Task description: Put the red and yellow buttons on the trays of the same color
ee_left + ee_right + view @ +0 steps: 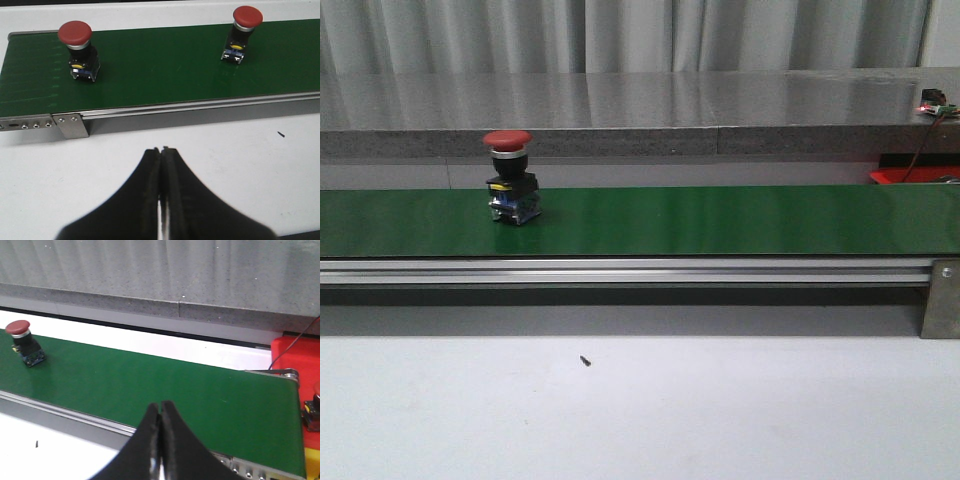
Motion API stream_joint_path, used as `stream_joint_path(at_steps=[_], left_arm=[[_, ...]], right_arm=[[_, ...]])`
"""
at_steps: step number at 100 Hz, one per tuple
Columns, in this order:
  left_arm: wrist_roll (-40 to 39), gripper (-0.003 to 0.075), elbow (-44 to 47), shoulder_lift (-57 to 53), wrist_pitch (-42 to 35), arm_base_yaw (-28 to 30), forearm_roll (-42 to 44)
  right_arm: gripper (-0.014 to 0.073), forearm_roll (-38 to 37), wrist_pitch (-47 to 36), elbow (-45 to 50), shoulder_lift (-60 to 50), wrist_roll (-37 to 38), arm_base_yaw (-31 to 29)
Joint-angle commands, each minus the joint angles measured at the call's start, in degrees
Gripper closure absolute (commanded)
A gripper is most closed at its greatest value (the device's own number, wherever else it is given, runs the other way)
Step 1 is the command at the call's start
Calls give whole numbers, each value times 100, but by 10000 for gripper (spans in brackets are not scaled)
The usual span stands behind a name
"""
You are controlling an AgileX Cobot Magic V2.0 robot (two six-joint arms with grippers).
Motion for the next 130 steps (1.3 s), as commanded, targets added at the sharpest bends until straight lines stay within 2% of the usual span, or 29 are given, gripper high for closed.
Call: stream_joint_path(at_steps=[1, 34, 57, 81, 119, 130], left_arm=[[-11, 740, -139, 5, -380, -37, -177], [-11, 740, -139, 15, -380, -37, -177], [-11, 740, -139, 15, -380, -37, -177], [-11, 740, -139, 15, -380, -37, -177], [-11, 740, -139, 15, -380, -37, -177], [-11, 740, -139, 15, -380, -37, -177]], right_arm=[[652, 1, 125, -437, 233, -67, 12], [652, -85, 1237, -2014, 1664, 29, 18], [652, -116, 1609, -2682, 2700, 210, 149], [652, -243, 1468, -3006, 3541, 222, 739], [645, -352, 610, -3646, 4684, 364, 1745], [571, -361, 520, -3906, 5007, 390, 1942]])
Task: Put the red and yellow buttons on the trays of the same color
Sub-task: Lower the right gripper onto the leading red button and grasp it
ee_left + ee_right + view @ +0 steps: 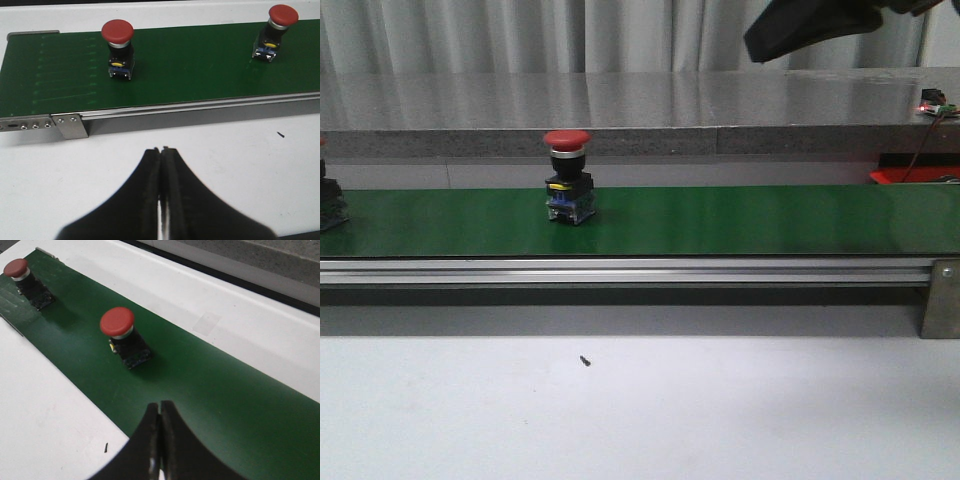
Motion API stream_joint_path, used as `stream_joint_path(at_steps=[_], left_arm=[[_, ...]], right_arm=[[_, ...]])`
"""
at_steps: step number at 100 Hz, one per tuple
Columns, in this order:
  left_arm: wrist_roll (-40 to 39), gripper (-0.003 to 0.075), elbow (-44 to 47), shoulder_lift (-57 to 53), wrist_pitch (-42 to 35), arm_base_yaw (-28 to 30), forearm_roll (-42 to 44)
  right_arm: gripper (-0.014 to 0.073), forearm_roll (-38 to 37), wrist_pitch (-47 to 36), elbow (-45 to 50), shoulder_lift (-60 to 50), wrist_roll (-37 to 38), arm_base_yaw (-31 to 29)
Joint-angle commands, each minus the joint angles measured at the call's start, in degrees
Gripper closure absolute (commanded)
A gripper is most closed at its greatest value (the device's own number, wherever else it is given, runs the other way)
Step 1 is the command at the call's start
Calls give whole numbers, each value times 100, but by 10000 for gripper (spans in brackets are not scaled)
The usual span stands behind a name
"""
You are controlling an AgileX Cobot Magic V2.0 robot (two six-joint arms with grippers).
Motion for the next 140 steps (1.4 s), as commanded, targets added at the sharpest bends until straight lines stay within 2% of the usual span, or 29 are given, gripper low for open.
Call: stream_joint_path(at_steps=[1, 7, 20, 27, 31, 73, 130, 140], left_arm=[[-11, 740, -139, 15, -380, -37, -167], [-11, 740, -139, 15, -380, -37, -167], [-11, 740, -139, 15, -380, -37, -167], [-11, 740, -139, 15, -380, -37, -167], [-11, 740, -139, 15, -380, -37, -167], [-11, 740, -139, 15, -380, -37, -167], [-11, 740, -139, 15, -380, -37, -167], [-11, 740, -139, 15, -380, -37, -167]], right_arm=[[552, 111, -204, -363, 60, 53, 146], [456, 111, -190, -497, 226, 67, 224], [189, 104, -175, -752, 525, 67, 442], [102, 77, -154, -912, 690, 67, 568], [80, 65, -131, -1026, 794, 67, 628], [74, 65, 102, -1958, 1892, 135, 835], [74, 65, -227, -2054, 2347, 129, 835], [104, 65, -320, -2054, 2352, 129, 830]])
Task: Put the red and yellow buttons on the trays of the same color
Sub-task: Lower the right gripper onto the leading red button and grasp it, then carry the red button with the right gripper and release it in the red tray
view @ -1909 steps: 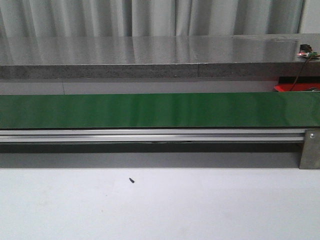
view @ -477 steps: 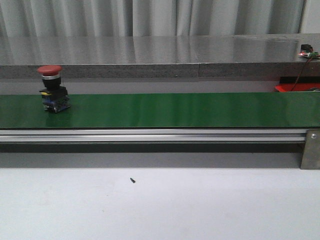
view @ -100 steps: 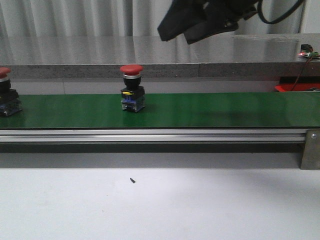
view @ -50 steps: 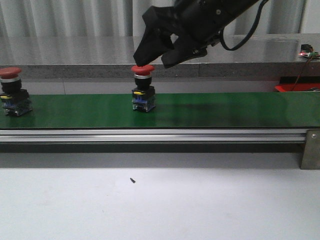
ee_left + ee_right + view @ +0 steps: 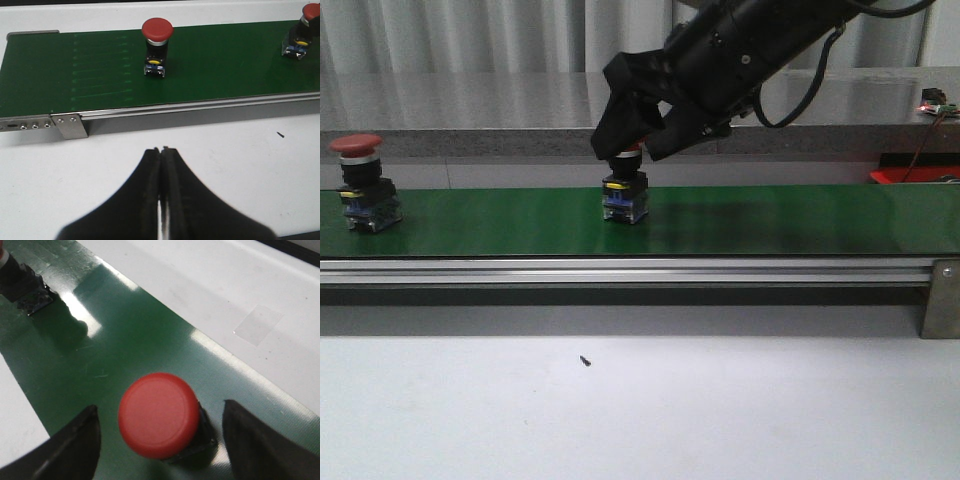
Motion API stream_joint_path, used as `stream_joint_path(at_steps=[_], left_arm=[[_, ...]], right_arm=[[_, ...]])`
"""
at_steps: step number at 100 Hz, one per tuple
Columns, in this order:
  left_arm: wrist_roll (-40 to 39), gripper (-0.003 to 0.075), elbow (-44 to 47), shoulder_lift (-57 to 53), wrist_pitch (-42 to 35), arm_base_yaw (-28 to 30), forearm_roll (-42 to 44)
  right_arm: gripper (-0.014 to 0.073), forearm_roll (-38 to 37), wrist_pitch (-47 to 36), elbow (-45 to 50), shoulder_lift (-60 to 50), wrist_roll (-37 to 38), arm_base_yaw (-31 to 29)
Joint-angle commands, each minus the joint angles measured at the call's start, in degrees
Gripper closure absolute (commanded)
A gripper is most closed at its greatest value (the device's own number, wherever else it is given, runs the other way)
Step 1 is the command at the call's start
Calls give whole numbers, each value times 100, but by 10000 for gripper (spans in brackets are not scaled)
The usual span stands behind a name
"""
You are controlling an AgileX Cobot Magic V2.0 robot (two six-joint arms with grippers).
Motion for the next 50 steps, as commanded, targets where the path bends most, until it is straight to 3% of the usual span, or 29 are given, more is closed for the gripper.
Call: stream_joint_path(at_steps=[1, 24, 50], left_arm=[[-20, 740, -139, 15, -380, -37, -167], [-20, 740, -139, 15, -380, -37, -167], [-20, 740, -139, 15, -380, -37, -167]], right_arm=[[111, 156, -166, -185, -292, -31, -4], [398, 156, -309, -185, -292, -31, -4], [421, 162, -250, -185, -408, -31, -156]])
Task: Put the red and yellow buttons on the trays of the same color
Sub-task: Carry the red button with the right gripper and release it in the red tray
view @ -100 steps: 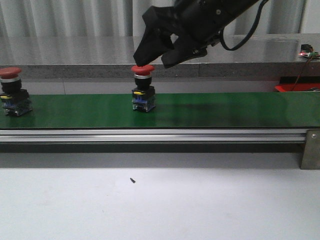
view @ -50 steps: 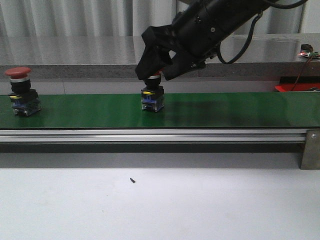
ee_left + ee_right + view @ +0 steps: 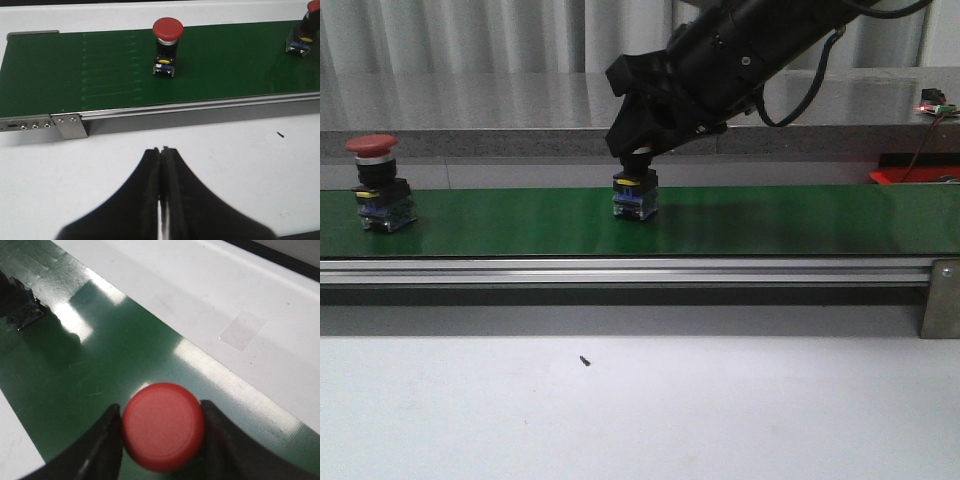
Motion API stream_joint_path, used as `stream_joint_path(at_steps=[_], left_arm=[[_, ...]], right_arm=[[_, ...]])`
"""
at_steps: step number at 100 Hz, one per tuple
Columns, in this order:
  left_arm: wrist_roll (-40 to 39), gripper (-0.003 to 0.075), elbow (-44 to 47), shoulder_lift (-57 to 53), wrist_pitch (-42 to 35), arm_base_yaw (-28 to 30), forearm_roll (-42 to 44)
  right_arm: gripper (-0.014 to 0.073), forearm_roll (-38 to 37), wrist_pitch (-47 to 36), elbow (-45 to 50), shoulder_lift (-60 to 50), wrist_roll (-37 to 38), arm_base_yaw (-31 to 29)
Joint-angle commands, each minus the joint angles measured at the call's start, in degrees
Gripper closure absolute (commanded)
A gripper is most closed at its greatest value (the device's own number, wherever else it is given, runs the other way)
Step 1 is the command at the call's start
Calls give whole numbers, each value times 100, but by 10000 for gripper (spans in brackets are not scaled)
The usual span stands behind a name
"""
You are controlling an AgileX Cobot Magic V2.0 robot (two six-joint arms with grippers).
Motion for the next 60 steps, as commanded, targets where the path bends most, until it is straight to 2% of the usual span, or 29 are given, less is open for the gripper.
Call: stream_joint_path(at_steps=[1, 18, 60], left_arm=[[-20, 740, -139, 15, -380, -37, -167], [-20, 740, -139, 15, -380, -37, -167], [-20, 740, -139, 15, -380, -37, -167]], right_arm=[[421, 162, -27, -185, -426, -31, -135], [421, 157, 37, -185, -822, -31, -687], [421, 153, 310, -185, -1057, -31, -2806]])
